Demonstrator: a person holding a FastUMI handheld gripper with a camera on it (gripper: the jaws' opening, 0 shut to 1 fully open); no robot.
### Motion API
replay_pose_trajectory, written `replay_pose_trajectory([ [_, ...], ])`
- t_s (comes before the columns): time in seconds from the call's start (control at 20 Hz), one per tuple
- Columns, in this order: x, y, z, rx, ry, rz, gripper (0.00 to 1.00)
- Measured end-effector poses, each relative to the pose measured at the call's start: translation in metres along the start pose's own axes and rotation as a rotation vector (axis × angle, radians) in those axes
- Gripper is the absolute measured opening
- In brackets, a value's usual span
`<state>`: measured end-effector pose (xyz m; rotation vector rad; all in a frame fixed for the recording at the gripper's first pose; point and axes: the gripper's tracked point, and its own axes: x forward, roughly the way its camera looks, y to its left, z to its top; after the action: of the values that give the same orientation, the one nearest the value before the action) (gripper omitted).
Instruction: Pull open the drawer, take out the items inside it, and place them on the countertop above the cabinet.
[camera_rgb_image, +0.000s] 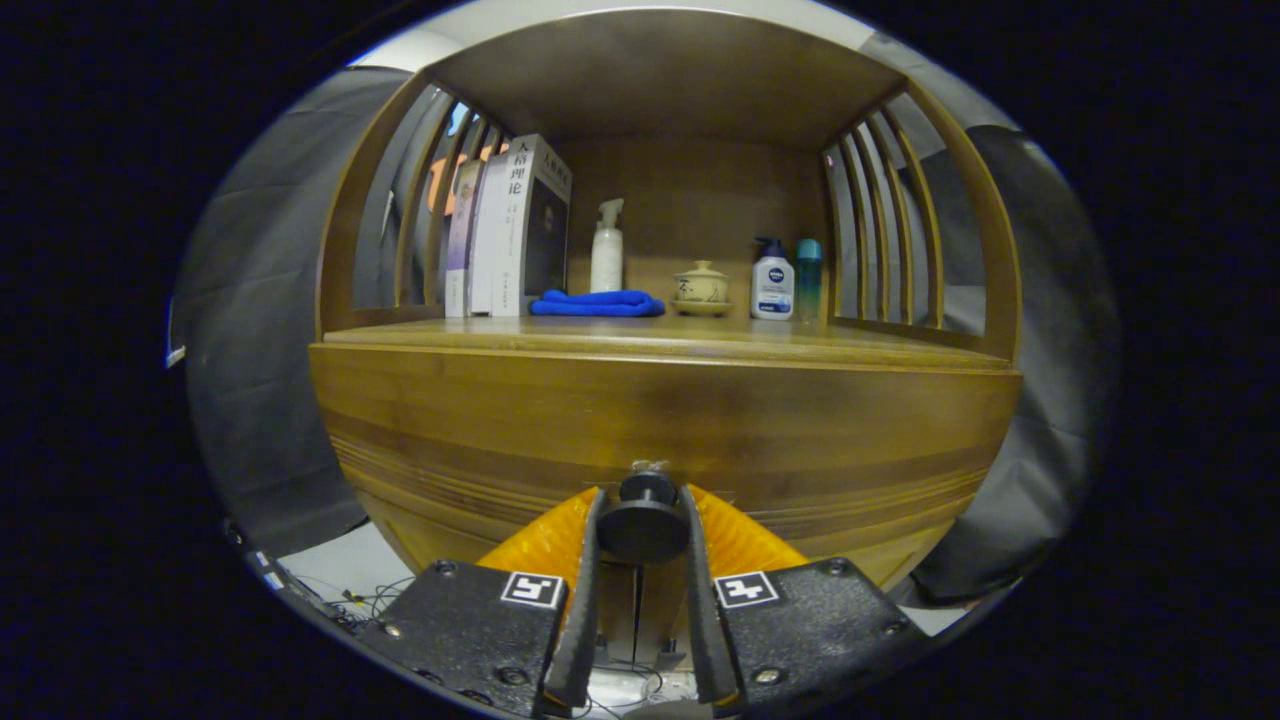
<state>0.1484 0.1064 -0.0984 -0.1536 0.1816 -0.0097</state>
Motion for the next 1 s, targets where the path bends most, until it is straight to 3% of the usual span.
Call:
replay_pose_trajectory([
  [1.0,-0.086,0.006,-0.021,0.055,-0.015,0.018,0.39],
])
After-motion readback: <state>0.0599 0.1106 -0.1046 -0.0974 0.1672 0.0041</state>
